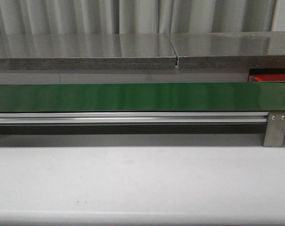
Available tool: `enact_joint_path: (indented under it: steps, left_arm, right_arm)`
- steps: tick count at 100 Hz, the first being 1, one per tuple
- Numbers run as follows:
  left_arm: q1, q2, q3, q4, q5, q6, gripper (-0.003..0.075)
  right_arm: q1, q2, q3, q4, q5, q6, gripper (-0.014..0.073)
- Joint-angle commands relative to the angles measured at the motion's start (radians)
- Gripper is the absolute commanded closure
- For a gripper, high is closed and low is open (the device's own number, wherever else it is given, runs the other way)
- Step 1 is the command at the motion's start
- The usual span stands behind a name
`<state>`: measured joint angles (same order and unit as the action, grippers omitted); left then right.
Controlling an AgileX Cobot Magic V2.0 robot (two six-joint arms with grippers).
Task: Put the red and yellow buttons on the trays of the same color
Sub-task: 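Move the left gripper toward the remaining yellow buttons on the table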
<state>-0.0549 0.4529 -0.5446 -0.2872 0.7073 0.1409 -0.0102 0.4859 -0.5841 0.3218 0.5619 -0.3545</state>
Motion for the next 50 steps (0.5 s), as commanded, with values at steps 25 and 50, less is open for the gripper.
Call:
enact_joint_path:
  steps: [25, 50]
  left_arm:
    - [-0.007, 0.204, -0.047, -0.033, -0.148, -0.009, 0.0741]
    - [0.020, 0.319, -0.086, 0.113, -0.158, -0.164, 0.0741]
  right_arm:
    - [0.001, 0.001, -0.026, 0.016, -0.061, -0.009, 0.0661]
    - [0.001, 0.001, -0.026, 0.016, -0.061, -0.009, 0.0661]
